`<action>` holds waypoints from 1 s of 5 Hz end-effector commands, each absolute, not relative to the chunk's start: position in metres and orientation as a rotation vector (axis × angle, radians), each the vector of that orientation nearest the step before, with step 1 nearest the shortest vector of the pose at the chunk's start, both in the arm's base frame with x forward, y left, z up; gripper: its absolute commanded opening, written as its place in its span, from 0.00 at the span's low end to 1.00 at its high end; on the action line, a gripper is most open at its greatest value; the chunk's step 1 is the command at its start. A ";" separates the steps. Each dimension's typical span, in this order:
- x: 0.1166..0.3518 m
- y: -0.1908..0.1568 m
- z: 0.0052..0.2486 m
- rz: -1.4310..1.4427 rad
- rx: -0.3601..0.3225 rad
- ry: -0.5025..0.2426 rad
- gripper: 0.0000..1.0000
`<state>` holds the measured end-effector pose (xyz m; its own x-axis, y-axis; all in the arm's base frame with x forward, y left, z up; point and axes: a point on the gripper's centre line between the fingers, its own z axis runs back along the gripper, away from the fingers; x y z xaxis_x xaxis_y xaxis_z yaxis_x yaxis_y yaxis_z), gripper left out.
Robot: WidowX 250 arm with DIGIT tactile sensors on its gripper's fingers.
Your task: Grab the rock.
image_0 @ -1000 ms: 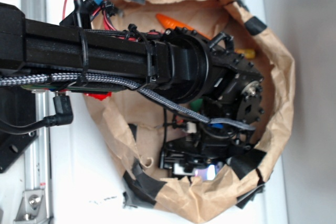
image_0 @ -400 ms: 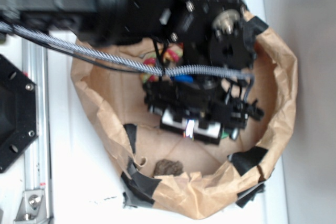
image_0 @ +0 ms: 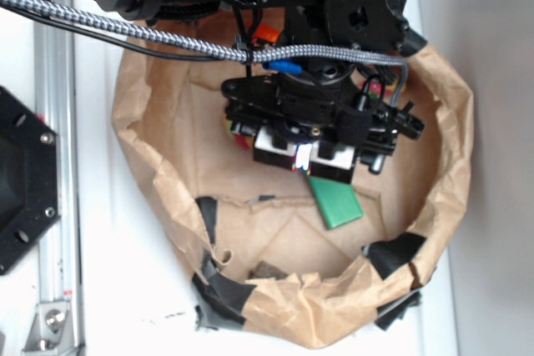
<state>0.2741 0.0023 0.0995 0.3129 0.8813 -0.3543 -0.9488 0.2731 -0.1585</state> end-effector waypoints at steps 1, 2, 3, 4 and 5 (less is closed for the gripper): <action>0.253 -0.035 0.060 1.185 -0.383 0.318 1.00; 0.249 -0.052 0.047 1.167 -0.392 0.372 1.00; 0.248 -0.071 0.042 1.149 -0.408 0.425 1.00; 0.243 -0.086 0.033 1.144 -0.402 0.487 1.00; 0.231 -0.102 0.027 1.144 -0.383 0.566 1.00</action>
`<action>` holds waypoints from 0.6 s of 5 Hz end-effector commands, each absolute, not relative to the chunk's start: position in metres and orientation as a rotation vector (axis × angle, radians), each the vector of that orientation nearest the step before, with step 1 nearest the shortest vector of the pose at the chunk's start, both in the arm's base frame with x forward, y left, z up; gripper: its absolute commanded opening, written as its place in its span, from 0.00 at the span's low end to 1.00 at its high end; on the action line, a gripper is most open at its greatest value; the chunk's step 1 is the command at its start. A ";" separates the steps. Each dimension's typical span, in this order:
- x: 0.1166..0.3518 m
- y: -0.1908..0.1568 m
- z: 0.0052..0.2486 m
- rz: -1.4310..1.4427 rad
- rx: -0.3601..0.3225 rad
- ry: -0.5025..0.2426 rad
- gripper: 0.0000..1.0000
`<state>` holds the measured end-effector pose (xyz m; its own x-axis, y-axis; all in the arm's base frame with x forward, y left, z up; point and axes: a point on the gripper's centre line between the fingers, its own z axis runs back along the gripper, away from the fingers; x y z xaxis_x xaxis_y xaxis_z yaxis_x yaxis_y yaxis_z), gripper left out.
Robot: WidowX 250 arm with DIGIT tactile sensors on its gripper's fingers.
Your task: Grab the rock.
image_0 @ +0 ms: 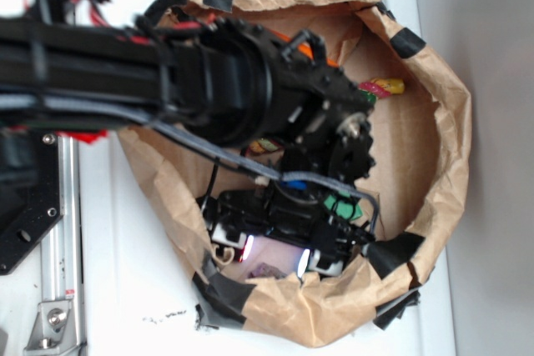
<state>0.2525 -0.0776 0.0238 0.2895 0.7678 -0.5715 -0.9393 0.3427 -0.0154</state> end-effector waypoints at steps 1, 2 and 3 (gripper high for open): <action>0.219 -0.107 0.028 1.147 -0.357 0.548 0.00; 0.231 -0.090 0.049 1.116 -0.381 0.427 0.00; 0.249 -0.065 0.058 1.072 -0.441 0.371 0.00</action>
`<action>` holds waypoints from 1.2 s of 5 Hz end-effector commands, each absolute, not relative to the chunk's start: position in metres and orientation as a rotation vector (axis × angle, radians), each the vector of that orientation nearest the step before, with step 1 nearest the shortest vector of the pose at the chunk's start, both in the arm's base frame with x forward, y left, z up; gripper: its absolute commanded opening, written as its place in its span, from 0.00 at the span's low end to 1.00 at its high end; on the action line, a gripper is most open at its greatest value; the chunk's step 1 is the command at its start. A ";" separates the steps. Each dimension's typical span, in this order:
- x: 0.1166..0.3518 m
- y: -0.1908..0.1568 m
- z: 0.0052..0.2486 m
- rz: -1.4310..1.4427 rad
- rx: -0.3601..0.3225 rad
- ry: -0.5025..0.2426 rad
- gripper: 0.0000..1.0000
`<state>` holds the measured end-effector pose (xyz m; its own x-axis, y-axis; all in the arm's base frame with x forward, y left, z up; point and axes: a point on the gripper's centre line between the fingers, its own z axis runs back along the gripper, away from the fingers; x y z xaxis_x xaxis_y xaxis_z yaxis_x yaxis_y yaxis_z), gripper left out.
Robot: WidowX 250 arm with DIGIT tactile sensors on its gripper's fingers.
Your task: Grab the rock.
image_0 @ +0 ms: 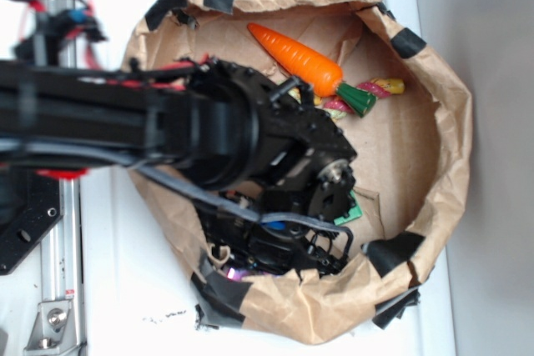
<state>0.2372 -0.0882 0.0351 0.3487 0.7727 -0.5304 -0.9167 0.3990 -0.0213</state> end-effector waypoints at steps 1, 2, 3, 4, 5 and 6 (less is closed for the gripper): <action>0.267 -0.038 0.081 0.995 -0.399 0.240 0.00; 0.273 -0.008 0.104 0.898 -0.375 0.083 0.00; 0.276 0.010 0.127 0.760 -0.309 -0.042 0.00; 0.283 0.015 0.160 0.492 -0.198 -0.238 0.00; 0.287 0.008 0.178 0.234 -0.198 -0.289 0.00; 0.278 0.003 0.195 0.026 -0.131 -0.292 0.00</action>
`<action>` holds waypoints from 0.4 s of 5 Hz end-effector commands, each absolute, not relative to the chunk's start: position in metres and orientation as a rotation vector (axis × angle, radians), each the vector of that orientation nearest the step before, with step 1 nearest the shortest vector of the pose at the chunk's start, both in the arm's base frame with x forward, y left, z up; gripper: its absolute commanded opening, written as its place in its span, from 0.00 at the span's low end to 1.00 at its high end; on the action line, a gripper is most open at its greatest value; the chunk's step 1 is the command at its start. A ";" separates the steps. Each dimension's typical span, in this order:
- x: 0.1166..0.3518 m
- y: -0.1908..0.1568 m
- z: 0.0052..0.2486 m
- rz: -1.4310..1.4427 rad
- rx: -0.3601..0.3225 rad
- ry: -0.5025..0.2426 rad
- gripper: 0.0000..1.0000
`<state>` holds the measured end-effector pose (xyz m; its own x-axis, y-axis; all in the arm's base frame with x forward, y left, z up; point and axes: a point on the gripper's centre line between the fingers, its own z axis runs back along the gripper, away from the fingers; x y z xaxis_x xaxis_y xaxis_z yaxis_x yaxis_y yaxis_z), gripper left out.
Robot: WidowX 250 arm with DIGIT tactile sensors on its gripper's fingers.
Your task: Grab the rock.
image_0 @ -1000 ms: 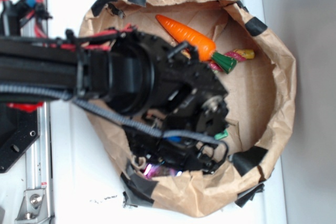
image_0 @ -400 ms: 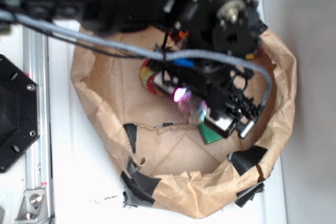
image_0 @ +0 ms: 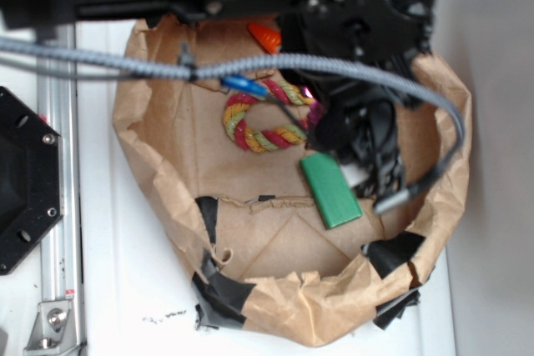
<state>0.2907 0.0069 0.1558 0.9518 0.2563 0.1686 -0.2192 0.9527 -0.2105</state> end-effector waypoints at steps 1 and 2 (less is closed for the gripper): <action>0.277 0.003 0.193 -0.003 -0.147 -0.277 0.00; 0.275 0.004 0.190 -0.009 -0.129 -0.265 0.00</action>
